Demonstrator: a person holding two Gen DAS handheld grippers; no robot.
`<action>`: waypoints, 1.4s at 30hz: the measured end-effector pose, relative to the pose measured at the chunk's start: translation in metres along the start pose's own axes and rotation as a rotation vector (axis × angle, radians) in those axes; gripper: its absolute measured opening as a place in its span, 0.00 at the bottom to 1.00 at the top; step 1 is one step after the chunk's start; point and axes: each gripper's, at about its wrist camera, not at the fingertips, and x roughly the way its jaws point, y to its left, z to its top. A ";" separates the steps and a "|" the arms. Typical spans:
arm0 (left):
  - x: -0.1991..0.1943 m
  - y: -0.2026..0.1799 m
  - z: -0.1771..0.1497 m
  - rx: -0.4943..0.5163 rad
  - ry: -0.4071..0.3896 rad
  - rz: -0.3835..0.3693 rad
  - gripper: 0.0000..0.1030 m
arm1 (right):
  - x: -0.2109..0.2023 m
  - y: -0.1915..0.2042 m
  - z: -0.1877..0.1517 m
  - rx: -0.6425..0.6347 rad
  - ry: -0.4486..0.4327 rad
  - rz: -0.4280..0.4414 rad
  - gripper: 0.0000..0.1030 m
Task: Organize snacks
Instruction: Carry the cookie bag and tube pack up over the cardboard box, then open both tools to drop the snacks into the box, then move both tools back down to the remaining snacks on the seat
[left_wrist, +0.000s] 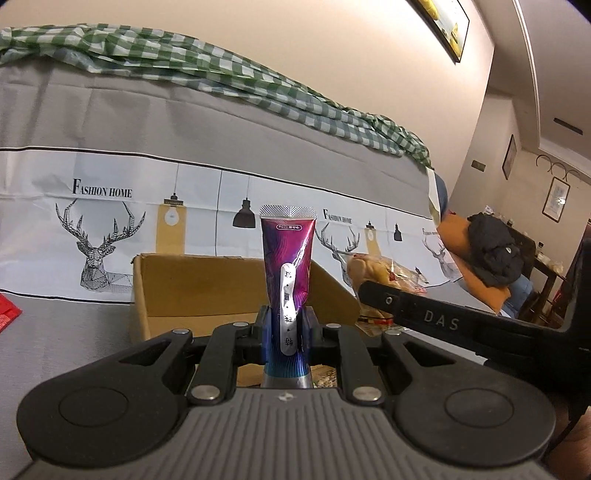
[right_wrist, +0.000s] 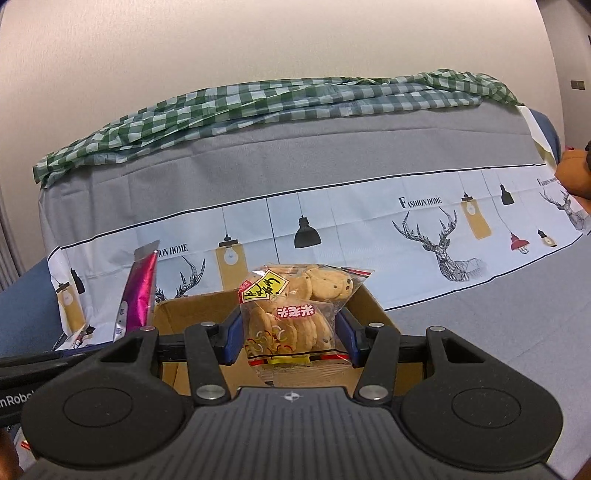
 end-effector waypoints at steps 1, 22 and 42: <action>0.000 0.000 -0.001 0.001 0.001 -0.003 0.17 | 0.000 0.000 0.000 0.000 0.001 -0.001 0.51; -0.001 0.002 -0.001 0.004 0.013 -0.024 0.17 | -0.003 0.007 -0.002 -0.027 -0.009 0.004 0.51; -0.015 0.059 -0.001 -0.108 0.064 0.334 0.30 | 0.002 0.032 -0.004 -0.030 0.004 -0.002 0.67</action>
